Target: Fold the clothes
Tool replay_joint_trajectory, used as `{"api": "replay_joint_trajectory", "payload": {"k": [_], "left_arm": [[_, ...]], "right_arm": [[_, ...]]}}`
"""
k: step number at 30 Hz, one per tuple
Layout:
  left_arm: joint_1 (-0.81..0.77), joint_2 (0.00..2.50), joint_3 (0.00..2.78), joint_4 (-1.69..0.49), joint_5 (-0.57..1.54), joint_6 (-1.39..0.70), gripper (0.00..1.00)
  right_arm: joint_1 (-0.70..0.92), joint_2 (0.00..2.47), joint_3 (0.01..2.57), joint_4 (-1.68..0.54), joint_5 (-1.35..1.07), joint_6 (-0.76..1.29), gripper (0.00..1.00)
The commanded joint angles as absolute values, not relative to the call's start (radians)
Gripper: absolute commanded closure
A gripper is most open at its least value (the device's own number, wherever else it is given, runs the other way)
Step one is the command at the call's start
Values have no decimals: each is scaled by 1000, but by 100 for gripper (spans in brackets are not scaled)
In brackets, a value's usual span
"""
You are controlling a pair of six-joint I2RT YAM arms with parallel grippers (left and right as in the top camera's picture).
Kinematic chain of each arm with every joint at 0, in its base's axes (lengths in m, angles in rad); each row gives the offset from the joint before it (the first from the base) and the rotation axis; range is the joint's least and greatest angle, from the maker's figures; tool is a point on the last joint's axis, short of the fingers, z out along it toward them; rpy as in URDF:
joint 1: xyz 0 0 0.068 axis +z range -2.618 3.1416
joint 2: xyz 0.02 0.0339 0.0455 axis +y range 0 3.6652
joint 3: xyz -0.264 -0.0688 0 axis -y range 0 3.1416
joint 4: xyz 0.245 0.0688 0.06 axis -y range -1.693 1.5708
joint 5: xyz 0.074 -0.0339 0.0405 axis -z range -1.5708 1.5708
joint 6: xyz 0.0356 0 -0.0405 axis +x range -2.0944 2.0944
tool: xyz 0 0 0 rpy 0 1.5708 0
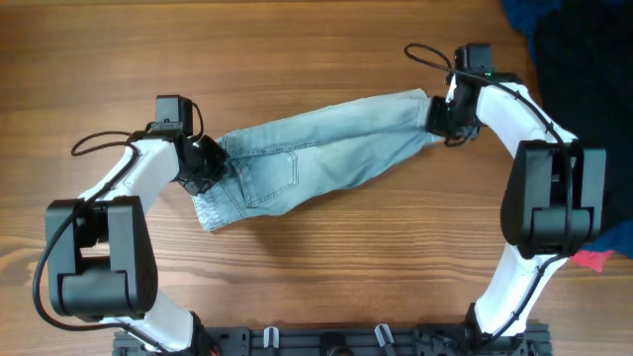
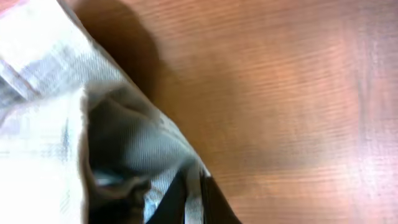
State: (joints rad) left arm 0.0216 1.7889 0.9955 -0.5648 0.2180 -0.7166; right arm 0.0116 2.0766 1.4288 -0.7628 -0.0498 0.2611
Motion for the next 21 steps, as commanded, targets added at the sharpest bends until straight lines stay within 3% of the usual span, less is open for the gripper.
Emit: {"api": "replay_joint_trajectory", "payload": {"k": [1,9,15,21], "left_arm": [[31,1839,966,-503,108,-621,92],[31,1839,1053,-495,52,-501,95],[31,1839,1053,-558,51,-501,87],[31,1839,1053,-568,51,-501,85]], "right_arm": [[12,2108,1401,-933,54,347,96],[13,2102,1401,-1137,35,444,96],[15,1894,1401,-1119,19,416,72],[15,1855,1401,-1119,-186,204,70]]}}
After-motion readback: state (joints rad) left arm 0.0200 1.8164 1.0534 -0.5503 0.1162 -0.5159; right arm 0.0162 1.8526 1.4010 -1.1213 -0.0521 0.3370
